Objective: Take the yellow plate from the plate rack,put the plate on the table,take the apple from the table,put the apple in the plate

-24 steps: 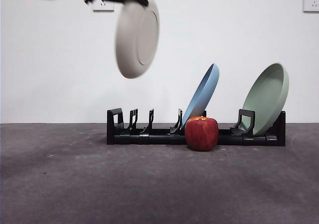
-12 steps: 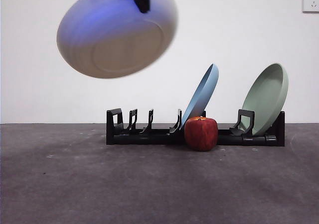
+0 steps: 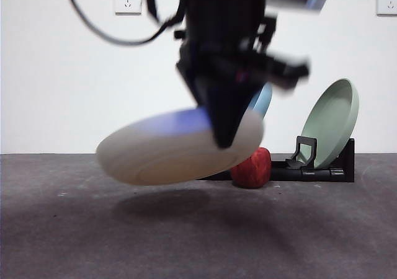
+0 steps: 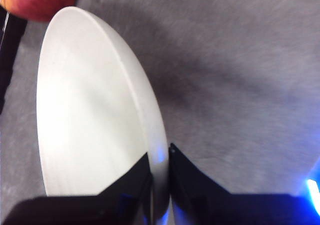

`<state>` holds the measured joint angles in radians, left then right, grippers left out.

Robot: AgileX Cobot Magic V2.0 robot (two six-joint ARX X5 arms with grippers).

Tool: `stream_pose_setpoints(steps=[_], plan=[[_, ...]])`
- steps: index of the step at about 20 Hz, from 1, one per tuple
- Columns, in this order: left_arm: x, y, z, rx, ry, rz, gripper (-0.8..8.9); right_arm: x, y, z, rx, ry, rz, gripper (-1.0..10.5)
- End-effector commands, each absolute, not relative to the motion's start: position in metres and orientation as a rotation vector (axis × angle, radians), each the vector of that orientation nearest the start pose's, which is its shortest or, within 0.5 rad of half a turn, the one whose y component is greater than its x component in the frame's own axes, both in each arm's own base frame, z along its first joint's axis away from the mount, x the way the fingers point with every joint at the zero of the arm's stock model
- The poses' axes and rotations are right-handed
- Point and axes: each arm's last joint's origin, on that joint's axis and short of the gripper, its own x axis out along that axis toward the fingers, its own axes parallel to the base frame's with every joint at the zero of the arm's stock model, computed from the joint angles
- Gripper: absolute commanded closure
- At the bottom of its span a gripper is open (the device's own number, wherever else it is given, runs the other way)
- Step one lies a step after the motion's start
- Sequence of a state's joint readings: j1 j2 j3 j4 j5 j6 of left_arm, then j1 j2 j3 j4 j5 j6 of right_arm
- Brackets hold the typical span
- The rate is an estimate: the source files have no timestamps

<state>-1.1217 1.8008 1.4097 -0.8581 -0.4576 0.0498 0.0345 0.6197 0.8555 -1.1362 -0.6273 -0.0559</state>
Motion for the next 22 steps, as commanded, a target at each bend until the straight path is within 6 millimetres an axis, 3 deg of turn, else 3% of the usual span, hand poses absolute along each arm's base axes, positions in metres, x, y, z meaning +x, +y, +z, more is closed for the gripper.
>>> stream_pose_setpoints(steps=[1, 5, 9, 11, 15, 19, 22], plan=[[0.166, -0.315, 0.21, 0.951, 0.888, -0.566, 8.19, 0.085, 0.02, 0.302, 0.221, 0.854, 0.641, 2.9], [0.153, -0.314, 0.174, 0.966, 0.877, -0.604, 8.19, 0.085, 0.02, 0.302, 0.221, 0.852, 0.641, 2.9], [0.14, -0.321, 0.154, 0.97, 0.859, -0.653, 8.16, 0.085, 0.02, 0.302, 0.22, 0.851, 0.641, 2.9], [0.136, -0.326, 0.153, 0.927, 0.869, -0.723, 7.98, 0.085, 0.02, 0.302, 0.22, 0.851, 0.641, 2.9], [0.135, -0.328, 0.153, 0.892, 0.88, -0.762, 5.91, 0.085, 0.02, 0.302, 0.22, 0.851, 0.641, 2.9], [0.133, -0.328, 0.153, 0.879, 0.907, -0.795, 5.84, 0.085, 0.02, 0.302, 0.22, 0.851, 0.641, 2.9], [0.133, -0.328, 0.17, 0.847, 0.901, -0.786, 5.83, 0.085, 0.02, 0.302, 0.22, 0.851, 0.641, 2.9]])
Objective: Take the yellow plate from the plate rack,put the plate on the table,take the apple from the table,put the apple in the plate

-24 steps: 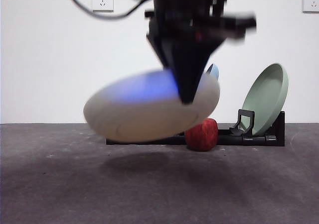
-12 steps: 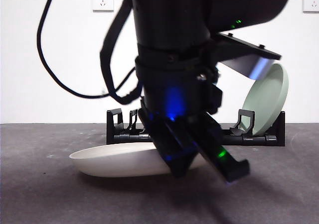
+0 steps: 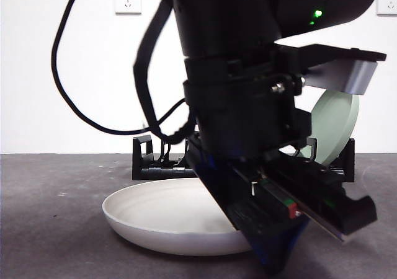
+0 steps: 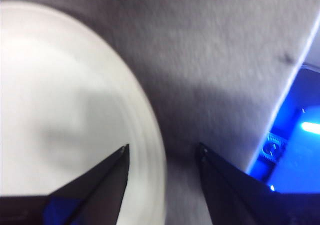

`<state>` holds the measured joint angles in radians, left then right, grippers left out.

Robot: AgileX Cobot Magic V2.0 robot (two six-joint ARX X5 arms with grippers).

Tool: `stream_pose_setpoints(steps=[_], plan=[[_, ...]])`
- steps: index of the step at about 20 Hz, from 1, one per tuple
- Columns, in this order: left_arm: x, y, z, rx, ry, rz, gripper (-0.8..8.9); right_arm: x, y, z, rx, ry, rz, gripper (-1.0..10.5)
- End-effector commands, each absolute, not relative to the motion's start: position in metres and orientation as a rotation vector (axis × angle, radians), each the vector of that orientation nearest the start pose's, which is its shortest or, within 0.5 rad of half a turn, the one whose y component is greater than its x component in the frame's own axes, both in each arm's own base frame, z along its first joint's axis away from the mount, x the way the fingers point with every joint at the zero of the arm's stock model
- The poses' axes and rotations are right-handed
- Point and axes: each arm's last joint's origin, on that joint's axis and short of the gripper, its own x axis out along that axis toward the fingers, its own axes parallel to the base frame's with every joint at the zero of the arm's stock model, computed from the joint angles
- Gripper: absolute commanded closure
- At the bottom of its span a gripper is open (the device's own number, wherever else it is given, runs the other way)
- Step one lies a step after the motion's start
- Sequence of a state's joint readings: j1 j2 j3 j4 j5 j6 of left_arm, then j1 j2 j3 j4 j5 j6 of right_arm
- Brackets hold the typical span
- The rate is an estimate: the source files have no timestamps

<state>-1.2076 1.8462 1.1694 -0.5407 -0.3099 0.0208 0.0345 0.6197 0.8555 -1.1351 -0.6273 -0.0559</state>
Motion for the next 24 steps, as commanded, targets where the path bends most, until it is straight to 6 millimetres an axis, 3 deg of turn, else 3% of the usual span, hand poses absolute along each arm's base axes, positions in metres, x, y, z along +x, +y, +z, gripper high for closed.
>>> stream_pose_setpoints(steps=[1, 4, 7, 13, 15, 19, 24], plan=[[0.133, -0.328, 0.182, 0.825, 0.887, -0.786, 5.83, 0.085, 0.02, 0.302, 0.22, 0.85, 0.641, 2.9], [0.131, -0.323, 0.225, 0.729, 0.806, -0.804, 5.84, 0.087, 0.02, 0.303, 0.217, 0.842, 0.641, 2.9], [0.125, -0.307, 0.276, 0.645, 0.76, -0.803, 5.85, 0.096, 0.02, 0.306, 0.218, 0.792, 0.637, 2.9], [0.099, -0.237, 0.385, 0.454, 0.591, -0.829, 5.93, 0.144, 0.031, 0.303, 0.21, 0.754, 0.672, 2.9], [0.089, -0.211, 0.411, 0.396, 0.531, -0.841, 5.93, 0.167, 0.04, 0.298, 0.192, 0.757, 0.654, 2.8], [0.074, -0.171, 0.44, 0.315, 0.447, -0.856, 5.93, 0.208, 0.074, 0.282, 0.089, 0.714, 0.58, 2.8], [0.063, -0.143, 0.45, 0.282, 0.414, -0.859, 5.94, 0.25, 0.121, 0.245, 0.001, 0.678, 0.494, 2.8]])
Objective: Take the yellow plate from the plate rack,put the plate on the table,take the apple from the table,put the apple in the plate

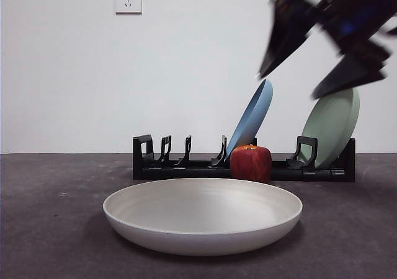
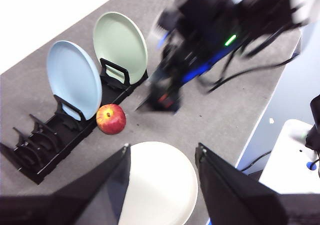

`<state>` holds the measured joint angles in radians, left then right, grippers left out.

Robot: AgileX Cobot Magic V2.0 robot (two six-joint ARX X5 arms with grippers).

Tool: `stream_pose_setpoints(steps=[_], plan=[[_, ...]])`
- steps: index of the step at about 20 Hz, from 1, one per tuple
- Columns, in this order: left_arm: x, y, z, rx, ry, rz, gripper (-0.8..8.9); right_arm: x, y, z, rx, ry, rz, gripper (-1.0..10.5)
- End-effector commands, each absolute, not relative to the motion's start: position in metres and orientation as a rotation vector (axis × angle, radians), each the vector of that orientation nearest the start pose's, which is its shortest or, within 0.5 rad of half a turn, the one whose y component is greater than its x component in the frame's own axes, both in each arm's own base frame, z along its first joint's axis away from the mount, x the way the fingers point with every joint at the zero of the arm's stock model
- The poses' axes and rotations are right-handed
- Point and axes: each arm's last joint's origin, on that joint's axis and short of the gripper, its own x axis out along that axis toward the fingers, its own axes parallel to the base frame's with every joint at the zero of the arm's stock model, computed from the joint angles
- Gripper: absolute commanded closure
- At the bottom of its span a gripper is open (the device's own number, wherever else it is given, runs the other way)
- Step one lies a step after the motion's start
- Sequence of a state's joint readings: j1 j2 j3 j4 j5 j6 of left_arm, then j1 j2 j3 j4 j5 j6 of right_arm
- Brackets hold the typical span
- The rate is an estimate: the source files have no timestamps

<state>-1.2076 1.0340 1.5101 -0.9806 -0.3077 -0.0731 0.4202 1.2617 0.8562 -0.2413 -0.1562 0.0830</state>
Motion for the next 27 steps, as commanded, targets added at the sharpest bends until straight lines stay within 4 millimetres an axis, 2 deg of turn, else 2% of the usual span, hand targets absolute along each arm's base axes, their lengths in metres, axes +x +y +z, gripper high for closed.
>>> stream_pose_setpoints(steps=[1, 4, 6, 10, 19, 27], plan=[[0.063, -0.14, 0.45, 0.285, 0.416, -0.858, 5.93, 0.257, 0.126, 0.237, 0.007, 0.681, 0.484, 2.7], [0.062, -0.138, 0.448, 0.305, 0.437, -0.855, 5.94, 0.275, 0.136, 0.214, 0.009, 0.686, 0.464, 2.7], [0.061, -0.137, 0.446, 0.314, 0.45, -0.852, 5.94, 0.285, 0.141, 0.201, 0.001, 0.68, 0.439, 2.2], [0.061, -0.137, 0.446, 0.318, 0.453, -0.851, 5.94, 0.3, 0.148, 0.184, 0.001, 0.681, 0.44, 2.2], [0.061, -0.137, 0.446, 0.318, 0.454, -0.851, 5.97, 0.33, 0.162, 0.173, -0.003, 0.686, 0.43, 2.2], [0.061, -0.137, 0.446, 0.318, 0.452, -0.849, 5.97, 0.338, 0.165, 0.156, -0.015, 0.696, 0.401, 2.3]])
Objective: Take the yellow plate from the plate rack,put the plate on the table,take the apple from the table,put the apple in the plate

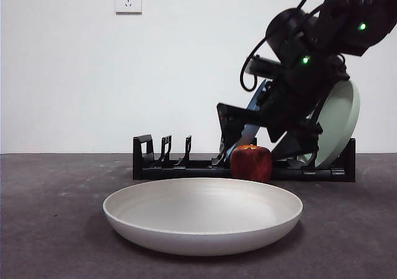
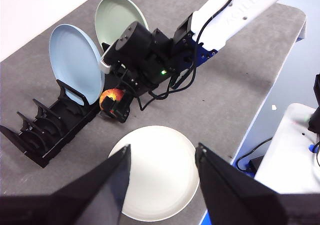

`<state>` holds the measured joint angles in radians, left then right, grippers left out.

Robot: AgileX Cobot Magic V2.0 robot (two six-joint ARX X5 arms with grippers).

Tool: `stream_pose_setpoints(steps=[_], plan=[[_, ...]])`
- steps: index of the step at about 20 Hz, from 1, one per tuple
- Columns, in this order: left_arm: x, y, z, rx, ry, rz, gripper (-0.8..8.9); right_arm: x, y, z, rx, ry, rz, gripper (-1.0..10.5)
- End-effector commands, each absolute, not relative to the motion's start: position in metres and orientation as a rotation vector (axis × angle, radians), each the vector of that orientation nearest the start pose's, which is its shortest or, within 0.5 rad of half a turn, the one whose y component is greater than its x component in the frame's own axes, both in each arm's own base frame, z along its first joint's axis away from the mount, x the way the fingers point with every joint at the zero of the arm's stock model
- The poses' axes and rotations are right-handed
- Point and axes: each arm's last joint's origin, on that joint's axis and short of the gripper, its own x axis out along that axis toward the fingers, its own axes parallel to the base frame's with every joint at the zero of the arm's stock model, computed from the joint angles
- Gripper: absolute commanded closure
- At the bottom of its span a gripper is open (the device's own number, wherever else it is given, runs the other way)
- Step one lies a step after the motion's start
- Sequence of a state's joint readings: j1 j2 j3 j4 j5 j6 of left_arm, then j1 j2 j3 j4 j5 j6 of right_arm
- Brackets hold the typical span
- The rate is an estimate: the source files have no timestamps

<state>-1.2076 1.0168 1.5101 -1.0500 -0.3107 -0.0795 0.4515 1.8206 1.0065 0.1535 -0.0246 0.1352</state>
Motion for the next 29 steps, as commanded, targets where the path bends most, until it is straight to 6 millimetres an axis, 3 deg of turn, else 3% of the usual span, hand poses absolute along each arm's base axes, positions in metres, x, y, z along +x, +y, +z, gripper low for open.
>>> stream_pose_setpoints(steps=[1, 6, 9, 17, 21, 25, 29], plan=[[0.061, -0.137, 0.446, 0.319, 0.451, -0.844, 5.97, 0.338, 0.164, 0.155, -0.025, 0.694, 0.371, 2.3], [0.062, -0.136, 0.446, 0.328, 0.439, -0.799, 5.97, 0.34, 0.165, 0.157, -0.022, 0.668, 0.363, 4.8], [0.062, -0.136, 0.446, 0.328, 0.439, -0.799, 5.97, 0.34, 0.164, 0.157, -0.018, 0.668, 0.359, 5.3], [0.062, -0.136, 0.446, 0.329, 0.44, -0.8, 5.97, 0.338, 0.161, 0.153, -0.008, 0.723, 0.346, 9.6], [0.062, -0.135, 0.445, 0.333, 0.445, -0.799, 5.97, 0.336, 0.164, 0.155, -0.016, 0.723, 0.357, 9.6], [0.062, -0.135, 0.445, 0.333, 0.445, -0.799, 5.97, 0.318, 0.174, 0.184, -0.038, 0.695, 0.406, 9.6], [0.062, -0.135, 0.445, 0.333, 0.445, -0.8, 5.97, 0.286, 0.176, 0.214, -0.059, 0.777, 0.492, 9.6]])
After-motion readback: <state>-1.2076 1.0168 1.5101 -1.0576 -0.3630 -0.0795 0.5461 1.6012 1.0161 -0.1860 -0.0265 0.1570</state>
